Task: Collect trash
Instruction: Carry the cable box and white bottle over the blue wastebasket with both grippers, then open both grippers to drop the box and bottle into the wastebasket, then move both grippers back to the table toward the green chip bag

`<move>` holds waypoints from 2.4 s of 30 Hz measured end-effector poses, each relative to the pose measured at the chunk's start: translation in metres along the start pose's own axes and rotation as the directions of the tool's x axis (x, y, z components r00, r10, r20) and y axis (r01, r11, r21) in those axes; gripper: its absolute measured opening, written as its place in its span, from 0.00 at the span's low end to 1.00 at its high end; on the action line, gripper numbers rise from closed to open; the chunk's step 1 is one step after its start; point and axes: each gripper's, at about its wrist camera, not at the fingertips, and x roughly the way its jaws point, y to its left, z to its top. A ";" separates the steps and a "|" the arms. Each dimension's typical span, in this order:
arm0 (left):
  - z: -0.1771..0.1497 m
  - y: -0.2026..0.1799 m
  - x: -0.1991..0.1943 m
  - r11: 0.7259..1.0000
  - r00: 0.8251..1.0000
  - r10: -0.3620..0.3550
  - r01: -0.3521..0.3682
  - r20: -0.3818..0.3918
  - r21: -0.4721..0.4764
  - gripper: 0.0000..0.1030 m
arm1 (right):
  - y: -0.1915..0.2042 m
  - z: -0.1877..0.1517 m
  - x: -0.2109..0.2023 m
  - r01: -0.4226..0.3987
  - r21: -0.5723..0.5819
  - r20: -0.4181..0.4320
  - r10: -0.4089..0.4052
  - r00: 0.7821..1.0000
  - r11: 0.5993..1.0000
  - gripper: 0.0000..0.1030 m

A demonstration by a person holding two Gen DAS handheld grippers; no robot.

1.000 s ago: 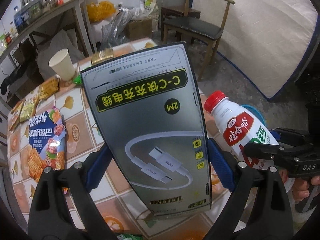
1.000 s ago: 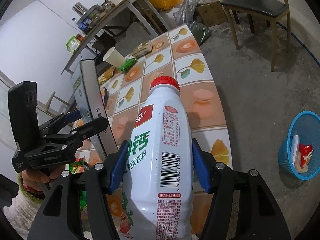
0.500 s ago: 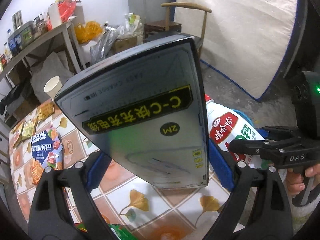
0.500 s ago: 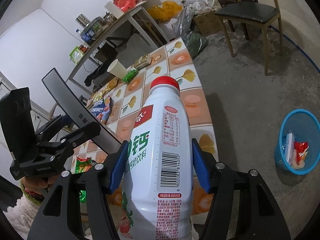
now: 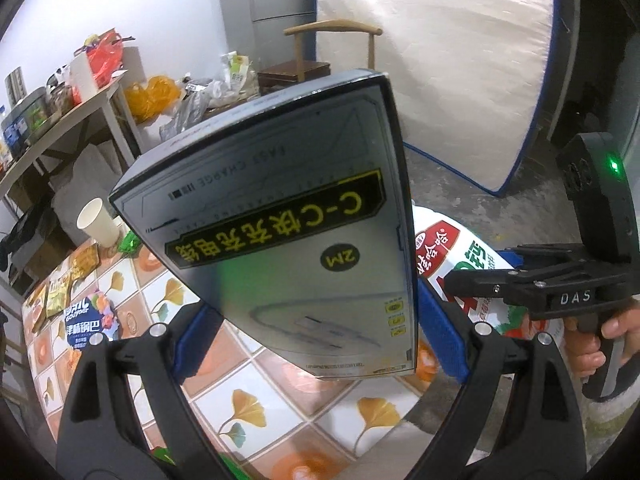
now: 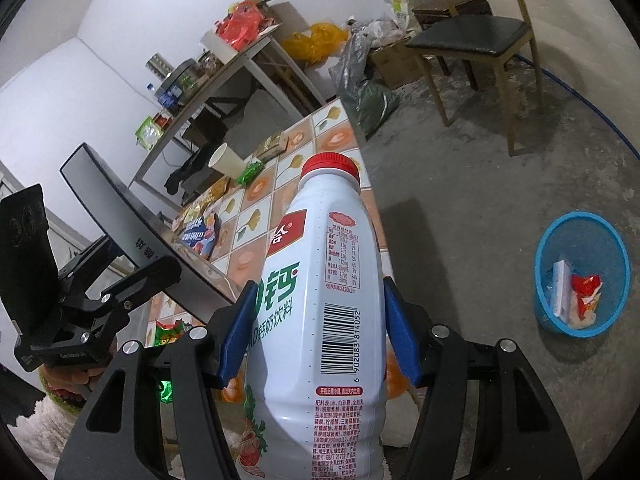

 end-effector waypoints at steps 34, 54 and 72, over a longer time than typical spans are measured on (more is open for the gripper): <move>0.068 -0.225 0.275 0.910 0.812 -0.389 0.412 -0.435 -0.045 0.84 | -0.301 -0.075 -0.061 0.162 0.599 0.080 -0.259 0.963 0.785 0.58; 0.069 -0.263 0.395 0.890 0.749 -0.452 0.412 -0.484 -0.194 0.87 | -0.430 -0.052 0.027 0.406 0.575 -0.004 -0.494 0.869 0.710 0.66; 0.077 -0.130 0.205 0.889 0.852 -0.458 0.448 -0.255 -0.099 0.87 | -0.351 -0.133 -0.063 0.391 0.563 0.087 -0.522 0.848 0.729 0.66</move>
